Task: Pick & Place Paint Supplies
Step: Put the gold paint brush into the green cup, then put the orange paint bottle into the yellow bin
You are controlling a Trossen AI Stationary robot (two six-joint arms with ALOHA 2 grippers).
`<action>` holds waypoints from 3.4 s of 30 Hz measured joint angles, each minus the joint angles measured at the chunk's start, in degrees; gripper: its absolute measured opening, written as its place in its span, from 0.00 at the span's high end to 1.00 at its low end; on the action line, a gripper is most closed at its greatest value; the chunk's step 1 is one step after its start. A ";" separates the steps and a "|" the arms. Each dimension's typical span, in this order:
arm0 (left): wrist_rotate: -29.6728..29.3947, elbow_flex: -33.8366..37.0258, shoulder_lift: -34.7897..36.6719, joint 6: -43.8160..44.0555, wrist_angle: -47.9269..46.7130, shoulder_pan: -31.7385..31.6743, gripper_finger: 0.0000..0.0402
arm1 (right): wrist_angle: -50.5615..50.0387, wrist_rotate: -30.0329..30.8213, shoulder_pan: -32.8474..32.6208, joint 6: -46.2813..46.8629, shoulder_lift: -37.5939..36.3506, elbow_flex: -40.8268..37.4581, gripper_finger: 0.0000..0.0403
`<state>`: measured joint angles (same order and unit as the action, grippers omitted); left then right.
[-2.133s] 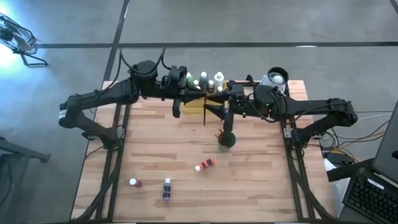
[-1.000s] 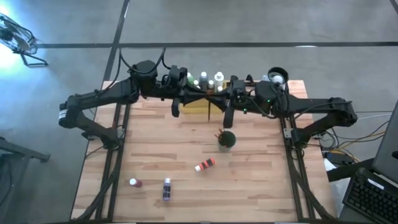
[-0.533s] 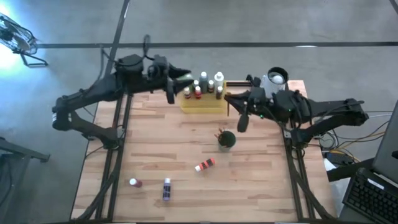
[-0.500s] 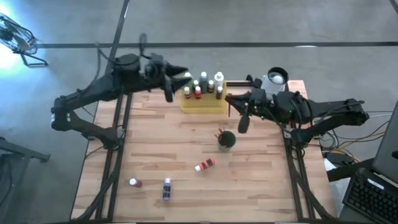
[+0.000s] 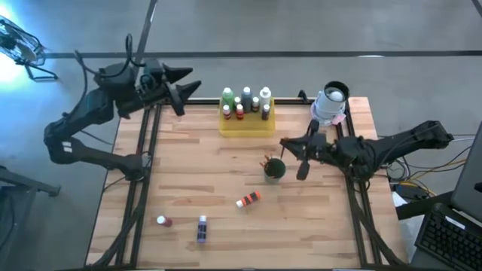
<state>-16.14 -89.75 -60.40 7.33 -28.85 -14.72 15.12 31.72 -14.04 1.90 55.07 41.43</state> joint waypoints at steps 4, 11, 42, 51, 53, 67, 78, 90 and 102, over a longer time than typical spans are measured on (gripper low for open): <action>-8.74 0.04 1.52 3.36 -7.71 0.31 0.32 | 3.58 -0.23 0.02 -0.90 -0.21 -5.26 0.97; -21.50 4.85 1.79 8.49 -17.12 0.48 0.32 | 14.83 -0.43 0.02 0.72 0.25 -15.23 0.97; -20.87 8.07 2.38 9.50 -16.60 0.48 0.32 | 26.03 -1.90 0.44 6.90 16.67 -17.45 0.97; -20.88 8.04 2.58 9.44 -16.58 0.48 0.32 | 27.22 -1.51 0.46 9.22 19.92 -17.46 0.97; -20.87 8.04 2.58 9.42 -16.58 0.48 0.32 | 27.20 -1.52 0.46 10.09 20.33 -17.51 0.97; -20.91 8.41 2.41 9.38 -16.60 0.52 0.32 | 22.91 0.10 0.55 15.98 21.61 -18.14 0.97; -20.94 8.41 2.36 9.38 -16.60 0.50 0.32 | 21.19 0.01 0.61 17.71 21.55 -18.02 0.97; -20.94 8.43 2.36 10.40 -16.60 0.48 0.32 | 21.17 -0.28 0.59 17.46 21.53 -17.46 0.81; -18.18 8.43 2.36 11.40 -16.60 0.48 0.32 | 21.21 -0.19 0.55 14.25 16.78 -15.52 0.62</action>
<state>-34.32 -81.32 -58.04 18.73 -45.45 -14.24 36.34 31.53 -13.50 16.15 71.85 25.91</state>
